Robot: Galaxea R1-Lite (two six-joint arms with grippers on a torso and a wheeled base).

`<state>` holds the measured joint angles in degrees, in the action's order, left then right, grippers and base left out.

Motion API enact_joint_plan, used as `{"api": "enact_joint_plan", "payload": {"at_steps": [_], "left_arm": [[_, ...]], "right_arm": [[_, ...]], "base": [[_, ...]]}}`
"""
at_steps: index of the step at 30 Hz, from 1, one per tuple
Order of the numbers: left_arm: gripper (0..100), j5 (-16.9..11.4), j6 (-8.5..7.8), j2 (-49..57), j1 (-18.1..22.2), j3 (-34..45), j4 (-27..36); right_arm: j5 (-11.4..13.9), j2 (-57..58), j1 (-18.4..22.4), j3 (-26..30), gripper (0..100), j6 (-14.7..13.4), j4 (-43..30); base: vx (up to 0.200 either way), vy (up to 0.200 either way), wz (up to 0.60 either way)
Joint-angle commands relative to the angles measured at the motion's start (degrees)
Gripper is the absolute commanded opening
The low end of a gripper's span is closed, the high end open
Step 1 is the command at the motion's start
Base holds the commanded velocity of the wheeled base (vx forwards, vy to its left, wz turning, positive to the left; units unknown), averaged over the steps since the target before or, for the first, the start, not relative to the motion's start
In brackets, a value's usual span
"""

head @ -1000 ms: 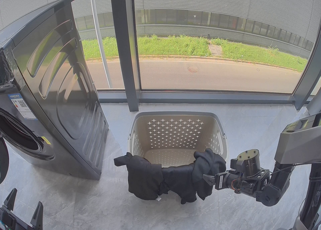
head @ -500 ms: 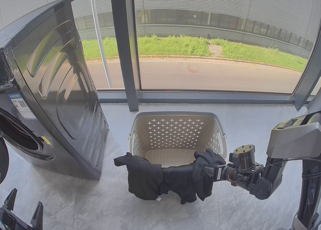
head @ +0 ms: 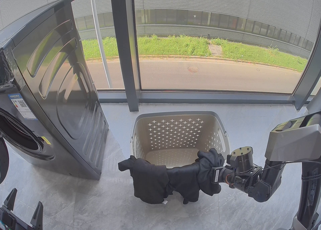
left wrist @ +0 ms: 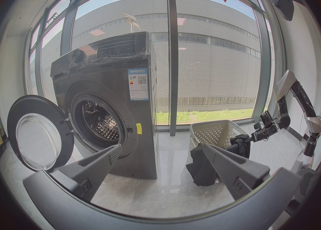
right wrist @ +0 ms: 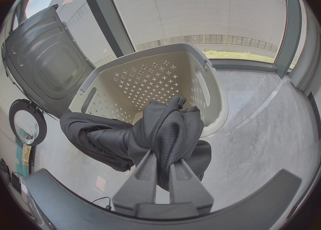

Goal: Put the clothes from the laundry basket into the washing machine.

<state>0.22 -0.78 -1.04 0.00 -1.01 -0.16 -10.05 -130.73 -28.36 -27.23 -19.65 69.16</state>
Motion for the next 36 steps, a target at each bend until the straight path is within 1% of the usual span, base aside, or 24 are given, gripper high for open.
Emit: {"api": "enact_joint_plan", "payload": {"at_steps": [1,7,10,13,15,18,23,24,26,31,36], "left_arm": [[100,0.04,-0.01,1.04,0.00,0.92,-0.02],[100,0.04,-0.01,1.04,0.00,0.92,-0.02],[100,0.04,-0.01,1.04,0.00,0.92,-0.02],[100,0.04,-0.01,1.04,0.00,0.92,-0.02],[100,0.04,-0.01,1.04,0.00,0.92,-0.02],[100,0.04,-0.01,1.04,0.00,0.92,-0.02],[100,0.04,-0.01,1.04,0.00,0.92,-0.02],[100,0.04,-0.01,1.04,0.00,0.92,-0.02],[100,0.04,-0.01,1.04,0.00,0.92,-0.02],[100,0.04,-0.01,1.04,0.00,0.92,-0.02],[100,-0.04,-0.01,1.04,0.00,0.92,-0.02]], "right_arm": [[0.03,2.32,-1.26,1.39,0,-0.12,0.10],[0.03,4.70,-3.46,3.42,0,-0.56,-0.08],[0.03,5.31,-4.60,3.85,0,-2.06,0.01],[-0.24,7.16,-4.78,4.12,0,-2.32,0.10],[-1.20,10.94,-5.04,4.38,0,-2.32,0.01],[-1.38,15.24,-5.92,5.00,0,-2.15,0.01],[-1.73,26.85,-8.47,5.61,0,-1.44,0.01],[-1.73,27.46,-8.65,5.61,0,-1.27,0.01],[-1.73,32.65,-10.23,5.26,0,0.67,0.01],[-0.41,37.66,-11.63,4.82,0,4.62,1.59],[3.37,37.66,-11.55,5.52,0,10.25,7.40]], "base": [[0.000,0.000,0.00],[0.000,0.000,0.00],[0.000,0.000,0.00],[0.000,0.000,0.00],[0.000,0.000,0.00],[0.000,0.000,0.00],[0.000,0.000,0.00],[0.000,0.000,0.00],[0.000,0.000,0.00],[0.000,0.000,0.00],[0.000,0.000,0.00]]}}
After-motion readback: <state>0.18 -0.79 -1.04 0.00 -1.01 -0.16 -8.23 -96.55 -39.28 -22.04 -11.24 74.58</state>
